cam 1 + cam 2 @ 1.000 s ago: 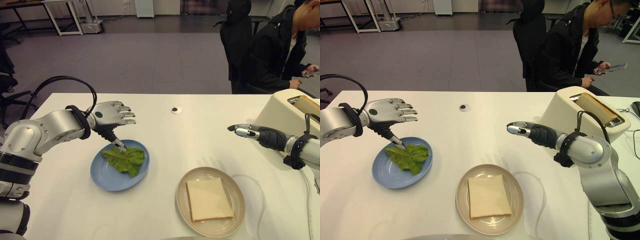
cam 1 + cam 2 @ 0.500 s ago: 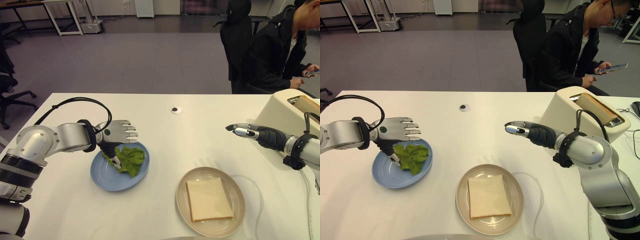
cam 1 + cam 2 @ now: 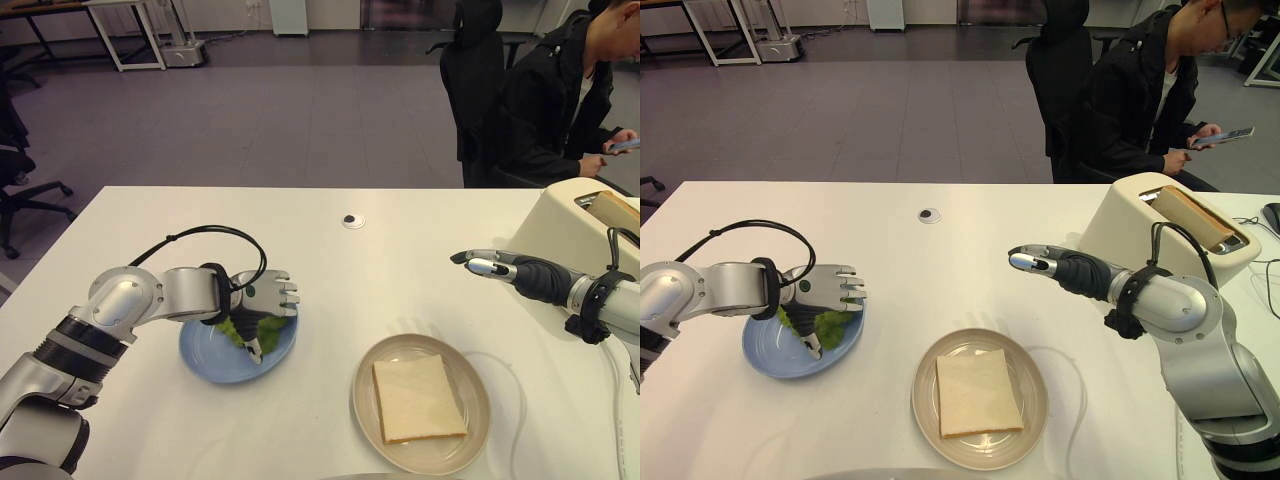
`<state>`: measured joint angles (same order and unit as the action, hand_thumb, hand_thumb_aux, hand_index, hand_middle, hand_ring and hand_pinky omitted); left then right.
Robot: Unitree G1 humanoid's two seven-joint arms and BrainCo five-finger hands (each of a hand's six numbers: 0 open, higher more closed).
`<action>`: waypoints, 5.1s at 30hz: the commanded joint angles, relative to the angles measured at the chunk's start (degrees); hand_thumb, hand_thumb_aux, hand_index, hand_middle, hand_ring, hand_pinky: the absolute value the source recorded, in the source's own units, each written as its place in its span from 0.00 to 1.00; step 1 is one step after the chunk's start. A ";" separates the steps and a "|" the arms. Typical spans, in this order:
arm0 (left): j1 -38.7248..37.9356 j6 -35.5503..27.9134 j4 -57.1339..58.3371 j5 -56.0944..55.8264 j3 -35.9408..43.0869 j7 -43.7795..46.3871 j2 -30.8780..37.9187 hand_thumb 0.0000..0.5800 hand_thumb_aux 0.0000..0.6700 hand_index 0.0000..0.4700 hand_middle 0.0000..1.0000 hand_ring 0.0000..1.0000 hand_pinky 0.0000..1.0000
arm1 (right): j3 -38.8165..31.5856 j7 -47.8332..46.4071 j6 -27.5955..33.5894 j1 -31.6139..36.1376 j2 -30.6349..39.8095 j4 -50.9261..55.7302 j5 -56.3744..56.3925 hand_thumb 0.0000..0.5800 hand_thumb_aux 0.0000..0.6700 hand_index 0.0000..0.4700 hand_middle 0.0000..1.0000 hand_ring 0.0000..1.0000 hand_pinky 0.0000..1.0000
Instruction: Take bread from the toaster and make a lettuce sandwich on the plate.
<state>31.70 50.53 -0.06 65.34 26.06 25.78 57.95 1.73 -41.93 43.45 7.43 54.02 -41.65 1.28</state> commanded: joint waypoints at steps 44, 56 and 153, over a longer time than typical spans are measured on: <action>-12.98 -23.97 -2.69 3.35 -0.97 8.63 -7.08 0.45 0.26 0.26 0.00 0.00 0.00 | -3.97 -1.87 -0.48 2.79 0.15 -0.96 2.62 0.00 0.00 0.00 0.00 0.00 0.00; -15.32 -25.54 -4.70 -0.83 -2.28 5.24 -8.19 1.00 1.00 1.00 0.00 0.00 0.00 | -5.23 -1.63 -1.56 4.85 -0.03 0.76 2.18 0.00 0.00 0.00 0.00 0.00 0.00; -7.11 -34.85 -14.92 -24.95 18.33 22.34 -40.43 0.00 0.00 0.00 0.00 0.00 0.00 | -0.77 1.42 -0.57 2.19 1.01 3.43 1.13 0.00 0.00 0.00 0.00 0.00 0.00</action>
<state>23.17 16.53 -14.68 40.53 45.97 48.17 18.04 1.61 -39.96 43.28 8.21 54.64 -39.08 2.27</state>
